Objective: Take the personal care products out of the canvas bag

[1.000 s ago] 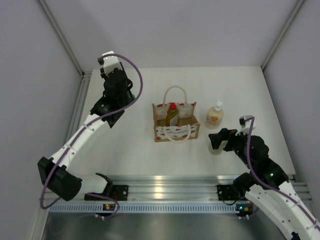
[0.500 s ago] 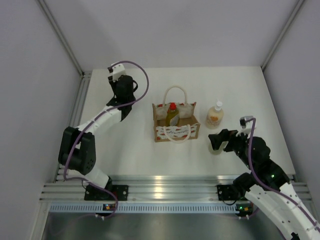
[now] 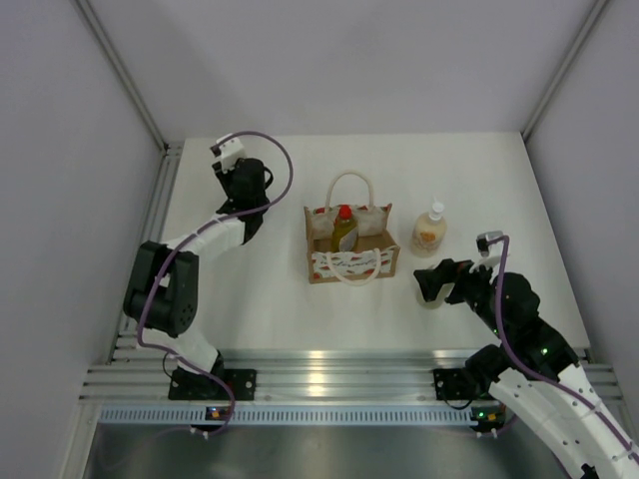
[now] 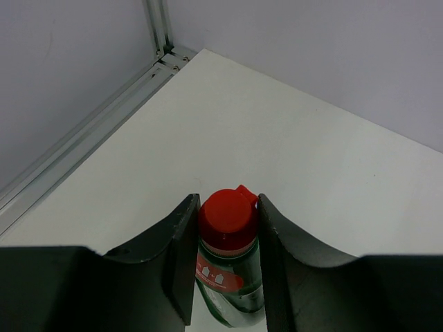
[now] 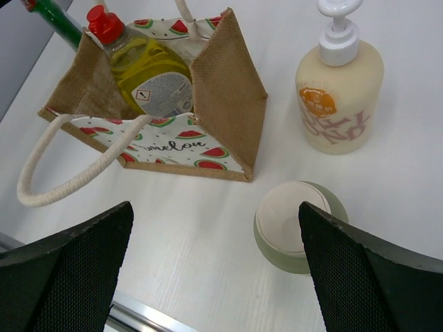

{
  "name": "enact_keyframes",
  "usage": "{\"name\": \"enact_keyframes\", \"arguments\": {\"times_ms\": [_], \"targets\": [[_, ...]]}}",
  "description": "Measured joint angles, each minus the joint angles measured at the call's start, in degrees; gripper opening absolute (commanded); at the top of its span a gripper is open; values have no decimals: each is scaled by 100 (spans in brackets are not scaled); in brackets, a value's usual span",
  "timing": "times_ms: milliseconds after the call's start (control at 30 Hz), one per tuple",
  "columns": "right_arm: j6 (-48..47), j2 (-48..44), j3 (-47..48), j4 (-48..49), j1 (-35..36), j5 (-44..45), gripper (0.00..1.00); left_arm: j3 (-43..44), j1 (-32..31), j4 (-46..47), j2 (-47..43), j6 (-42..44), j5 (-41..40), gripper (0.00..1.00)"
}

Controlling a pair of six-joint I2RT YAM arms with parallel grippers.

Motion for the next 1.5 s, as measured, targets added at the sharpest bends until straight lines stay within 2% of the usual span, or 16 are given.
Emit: {"name": "enact_keyframes", "arguments": {"times_ms": [33,67,300,400,667,733,867,1000,1067,1167,1367,1500], "targets": [[2,0,0,0,0,-17,99,0,0,11,7,-20,-26,47],[2,0,0,0,0,-20,100,0,0,11,7,-37,-57,55],[0,-2,0,2,0,-61,100,17,0,136,11,-208,-160,90],[2,-4,-2,2,0,-61,99,149,0,9,11,-254,-160,98],[4,-24,-2,7,0,-57,99,881,-166,-1023,-391,-595,66,98],[4,-24,-4,7,0,-55,99,918,-407,-1191,-680,-579,216,98],[2,-24,-2,9,0,-50,99,920,-1346,-1261,-1268,-365,723,98],[2,-24,-4,11,0,-35,99,728,-2192,-1290,-1749,-157,1792,98],[2,-24,-2,11,0,7,99,599,-2380,-1314,-1886,-70,2216,98],[2,-33,-4,11,0,57,99,476,-2645,-1399,-1906,127,2717,98],[2,-313,-2,9,0,74,99,168,-3058,-1504,-1746,511,3056,94],[0,-522,79,-15,0,66,100,-55,-3097,-1523,-1534,551,3062,92]]}}
